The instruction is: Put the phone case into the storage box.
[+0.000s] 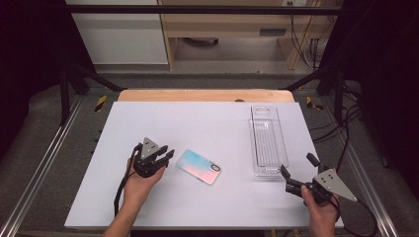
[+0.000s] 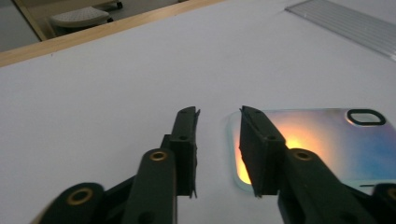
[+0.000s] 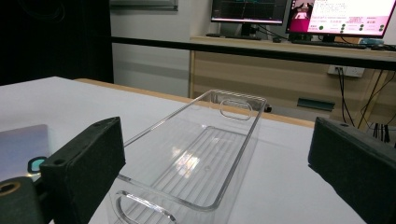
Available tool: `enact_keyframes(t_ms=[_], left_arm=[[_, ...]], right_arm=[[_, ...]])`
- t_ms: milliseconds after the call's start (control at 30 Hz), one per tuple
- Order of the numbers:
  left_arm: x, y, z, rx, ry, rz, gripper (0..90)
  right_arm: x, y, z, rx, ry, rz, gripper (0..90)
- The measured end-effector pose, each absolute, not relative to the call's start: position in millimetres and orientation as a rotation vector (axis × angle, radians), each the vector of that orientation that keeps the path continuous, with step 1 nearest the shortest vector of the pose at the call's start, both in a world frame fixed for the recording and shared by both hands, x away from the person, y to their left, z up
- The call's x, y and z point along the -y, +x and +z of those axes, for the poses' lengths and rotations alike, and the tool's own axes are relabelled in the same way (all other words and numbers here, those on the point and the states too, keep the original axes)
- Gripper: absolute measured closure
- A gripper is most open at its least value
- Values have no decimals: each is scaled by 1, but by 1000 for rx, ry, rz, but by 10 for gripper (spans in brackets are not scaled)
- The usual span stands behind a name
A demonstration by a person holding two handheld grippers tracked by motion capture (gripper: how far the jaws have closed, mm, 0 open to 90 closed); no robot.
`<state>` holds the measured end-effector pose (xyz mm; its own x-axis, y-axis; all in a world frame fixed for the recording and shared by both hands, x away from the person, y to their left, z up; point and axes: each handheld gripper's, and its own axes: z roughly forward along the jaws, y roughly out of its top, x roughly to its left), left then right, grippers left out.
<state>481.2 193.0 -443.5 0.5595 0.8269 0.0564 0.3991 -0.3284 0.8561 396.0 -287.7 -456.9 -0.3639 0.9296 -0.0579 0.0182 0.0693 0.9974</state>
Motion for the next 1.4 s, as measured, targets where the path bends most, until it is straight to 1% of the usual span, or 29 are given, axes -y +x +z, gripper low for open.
enact_keyframes(t_ms=[33, 67, 133, 167, 200, 233, 467, 500, 733, 1000, 1167, 1233, 1400], left_arm=[[-193, 484, -445, -997, 1941, 630, 784], [-193, 489, -447, -1022, 1953, 605, 813], [-193, 491, -448, -1031, 1958, 600, 858], [-193, 493, -450, -1035, 1960, 592, 858], [-194, 497, -453, -1056, 1954, 559, 890], [-194, 499, -454, -1070, 1946, 550, 899], [-191, 506, -458, -1077, 1990, 545, 900], [-187, 508, -459, -1067, 2022, 543, 900], [-172, 515, -465, -1028, 2105, 531, 900], [-169, 523, -474, -1067, 2115, 487, 900], [-167, 524, -474, -1067, 2102, 490, 900], [-166, 525, -475, -1056, 2133, 503, 900], [-162, 525, -476, -1045, 2146, 508, 900]], right_arm=[[288, 396, -457, -1534, 984, 1410, 42], [288, 396, -457, -1534, 984, 1410, 42], [288, 396, -457, -1531, 984, 1408, 42], [288, 396, -457, -1531, 984, 1408, 42], [288, 396, -457, -1530, 986, 1411, 42], [288, 396, -457, -1529, 987, 1410, 43], [289, 397, -457, -1532, 986, 1412, 44], [288, 397, -457, -1533, 988, 1413, 44], [288, 396, -456, -1531, 984, 1413, 44], [289, 398, -457, -1528, 988, 1416, 45], [289, 398, -458, -1534, 985, 1411, 45], [289, 398, -458, -1530, 985, 1411, 45], [291, 396, -457, -1528, 987, 1414, 45]])
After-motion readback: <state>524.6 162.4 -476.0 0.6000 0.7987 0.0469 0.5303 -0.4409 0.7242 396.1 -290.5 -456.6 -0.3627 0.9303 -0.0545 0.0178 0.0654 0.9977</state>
